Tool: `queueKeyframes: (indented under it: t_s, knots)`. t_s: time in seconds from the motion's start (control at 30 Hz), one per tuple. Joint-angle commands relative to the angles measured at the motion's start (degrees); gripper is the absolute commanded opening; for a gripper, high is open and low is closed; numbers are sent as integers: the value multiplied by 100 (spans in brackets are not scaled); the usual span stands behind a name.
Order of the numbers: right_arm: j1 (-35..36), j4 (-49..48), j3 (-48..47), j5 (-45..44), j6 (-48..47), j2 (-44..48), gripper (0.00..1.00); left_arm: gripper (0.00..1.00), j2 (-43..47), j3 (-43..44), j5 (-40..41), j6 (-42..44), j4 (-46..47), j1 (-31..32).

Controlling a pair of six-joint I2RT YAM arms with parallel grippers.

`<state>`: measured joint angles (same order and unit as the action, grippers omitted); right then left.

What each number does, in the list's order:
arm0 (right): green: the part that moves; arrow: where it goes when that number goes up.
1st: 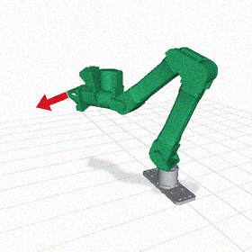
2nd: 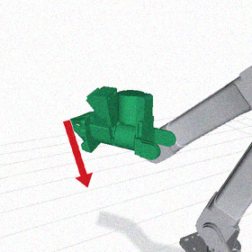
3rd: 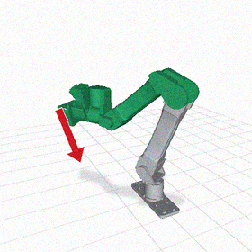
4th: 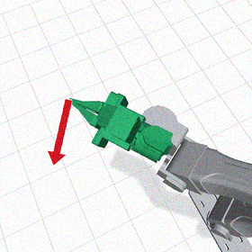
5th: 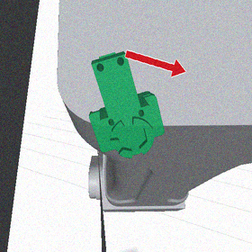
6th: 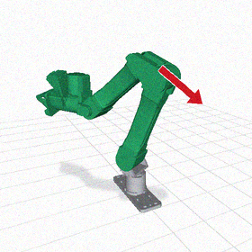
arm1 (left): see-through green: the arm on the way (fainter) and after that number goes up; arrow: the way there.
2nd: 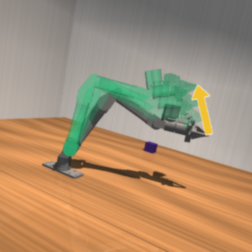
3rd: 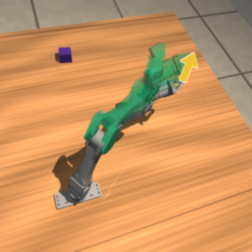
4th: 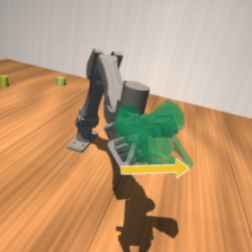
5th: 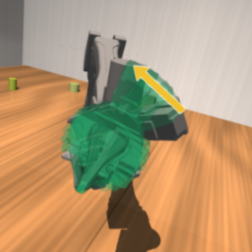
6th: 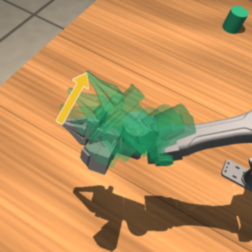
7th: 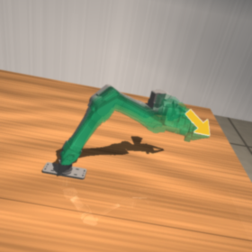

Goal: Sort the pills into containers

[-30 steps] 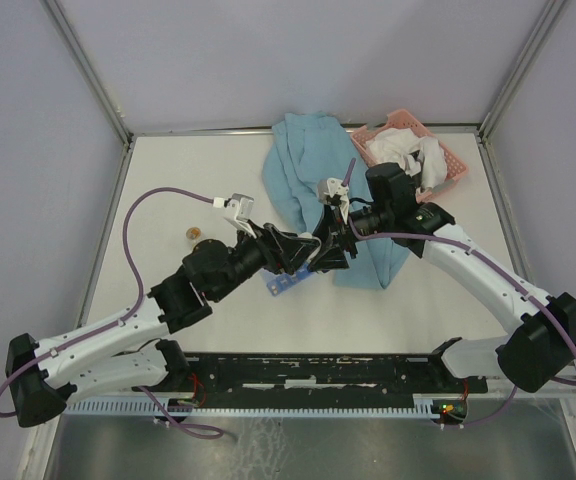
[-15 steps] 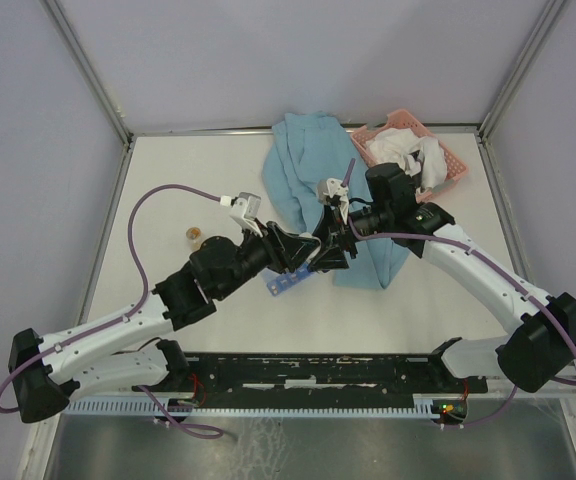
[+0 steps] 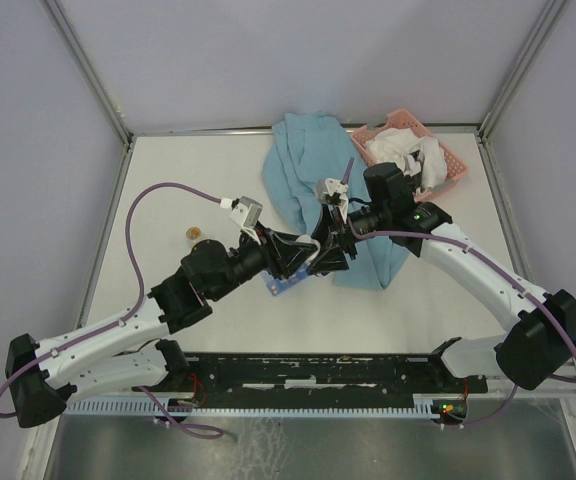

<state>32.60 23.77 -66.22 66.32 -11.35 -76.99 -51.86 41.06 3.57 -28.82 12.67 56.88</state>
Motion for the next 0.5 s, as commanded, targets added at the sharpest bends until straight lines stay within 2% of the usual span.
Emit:
queueKeyframes:
  t_s: [0.0, 0.1, 0.17, 0.23, 0.3, 0.43, 0.47]
  knots:
    - [-39, -318, -211, 100, 119, -15, 8, 13, 38, 41, -326, 243, 353, 37]
    - [-36, -284, -211, 1, 72, 5, 10, 3, 50, 11, -97, 131, 399, 34]
    - [-35, -213, -221, -44, 24, 3, 19, 3, 76, -7, 21, 58, 403, 29]
    - [-41, -190, -221, -100, 3, 9, 33, 3, 107, -25, 146, 25, 396, 34]
    - [-36, -188, -221, -162, -7, 32, 52, 3, 149, -42, 266, 12, 365, 42]
    - [-37, -184, -190, -285, -8, 69, 79, 3, 221, -87, 406, -18, 322, 32]
    - [-37, -173, -190, -321, -6, 69, 90, 3, 231, -93, 418, -25, 310, 29]
